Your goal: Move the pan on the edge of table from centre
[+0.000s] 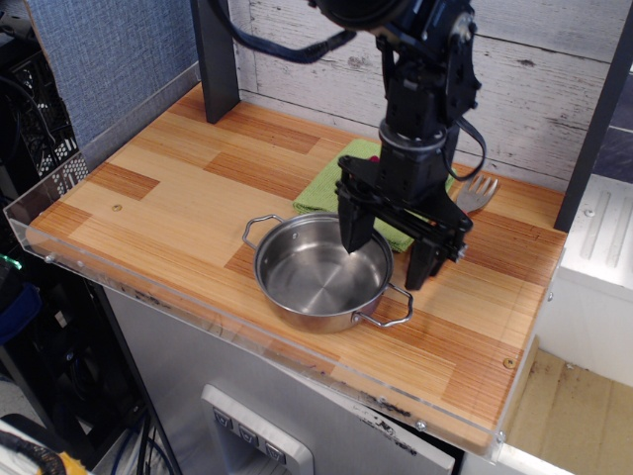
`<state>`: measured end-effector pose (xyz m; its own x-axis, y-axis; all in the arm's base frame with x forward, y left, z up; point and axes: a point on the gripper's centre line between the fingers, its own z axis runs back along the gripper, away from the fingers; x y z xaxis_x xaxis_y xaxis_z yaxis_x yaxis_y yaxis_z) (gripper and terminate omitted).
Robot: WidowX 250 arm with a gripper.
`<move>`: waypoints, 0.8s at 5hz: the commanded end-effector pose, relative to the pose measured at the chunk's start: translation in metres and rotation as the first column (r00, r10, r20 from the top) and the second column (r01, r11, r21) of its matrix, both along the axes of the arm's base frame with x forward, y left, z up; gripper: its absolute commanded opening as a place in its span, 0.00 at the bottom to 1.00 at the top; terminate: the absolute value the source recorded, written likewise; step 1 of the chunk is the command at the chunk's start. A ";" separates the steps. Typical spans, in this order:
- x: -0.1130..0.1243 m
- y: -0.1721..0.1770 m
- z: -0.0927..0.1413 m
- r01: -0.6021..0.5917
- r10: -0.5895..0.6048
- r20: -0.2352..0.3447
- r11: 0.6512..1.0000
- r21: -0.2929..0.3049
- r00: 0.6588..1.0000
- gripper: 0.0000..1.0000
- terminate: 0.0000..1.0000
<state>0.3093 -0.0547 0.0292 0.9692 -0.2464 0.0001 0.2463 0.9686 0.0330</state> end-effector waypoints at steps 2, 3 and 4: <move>0.004 -0.002 0.002 0.004 -0.005 0.018 1.000 0.028 1.000 0.00 0.00; 0.003 -0.002 0.002 0.011 -0.012 0.016 0.999 0.047 1.000 0.00 0.00; 0.002 -0.002 0.004 0.002 -0.005 0.044 0.997 0.075 0.999 0.00 0.00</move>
<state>0.3085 -0.0548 0.0201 0.9706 -0.2401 -0.0177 0.2404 0.9630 0.1220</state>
